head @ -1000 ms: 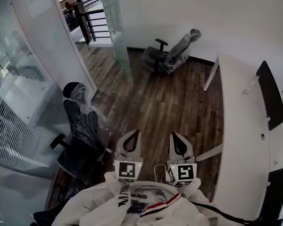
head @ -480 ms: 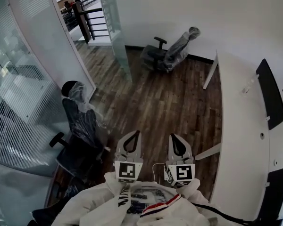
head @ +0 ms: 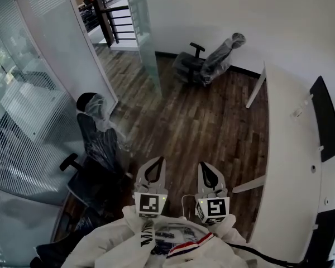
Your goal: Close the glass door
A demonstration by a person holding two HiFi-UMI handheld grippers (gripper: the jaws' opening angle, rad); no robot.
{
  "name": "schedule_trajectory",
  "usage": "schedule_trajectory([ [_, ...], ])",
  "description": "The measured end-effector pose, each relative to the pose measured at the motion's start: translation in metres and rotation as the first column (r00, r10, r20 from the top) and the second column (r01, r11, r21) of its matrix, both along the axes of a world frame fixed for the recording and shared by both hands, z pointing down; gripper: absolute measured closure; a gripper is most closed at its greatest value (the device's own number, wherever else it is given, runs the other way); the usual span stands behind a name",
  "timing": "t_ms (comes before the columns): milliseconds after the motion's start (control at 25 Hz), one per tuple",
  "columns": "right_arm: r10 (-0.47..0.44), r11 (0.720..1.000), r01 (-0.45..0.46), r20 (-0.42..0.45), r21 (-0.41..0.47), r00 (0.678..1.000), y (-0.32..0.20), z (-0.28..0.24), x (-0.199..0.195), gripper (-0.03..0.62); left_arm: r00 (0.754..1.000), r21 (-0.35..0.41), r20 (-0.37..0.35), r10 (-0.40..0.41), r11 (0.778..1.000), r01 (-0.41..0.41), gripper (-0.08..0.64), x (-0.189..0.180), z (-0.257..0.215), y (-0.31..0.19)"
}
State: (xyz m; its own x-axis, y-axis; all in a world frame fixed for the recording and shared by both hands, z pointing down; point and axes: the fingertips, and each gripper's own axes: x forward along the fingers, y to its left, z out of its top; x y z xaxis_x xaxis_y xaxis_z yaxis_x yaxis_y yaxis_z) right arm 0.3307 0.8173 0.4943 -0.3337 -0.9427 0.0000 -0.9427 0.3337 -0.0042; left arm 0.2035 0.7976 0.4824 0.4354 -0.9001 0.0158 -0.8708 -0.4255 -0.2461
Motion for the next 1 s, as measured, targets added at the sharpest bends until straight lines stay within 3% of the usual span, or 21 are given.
schedule_trajectory([
  [480, 0.021, 1.000, -0.021, -0.034, -0.021, 0.999, -0.105, 0.001, -0.032, 0.588, 0.999, 0.016, -0.003, 0.041, 0.999, -0.041, 0.557, -0.027, 0.000, -0.108],
  [1000, -0.002, 0.999, 0.000, -0.044, -0.054, 0.999, -0.216, 0.005, -0.104, 0.588, 1.000, -0.005, 0.001, 0.027, 1.000, -0.027, 0.557, -0.095, 0.001, -0.214],
])
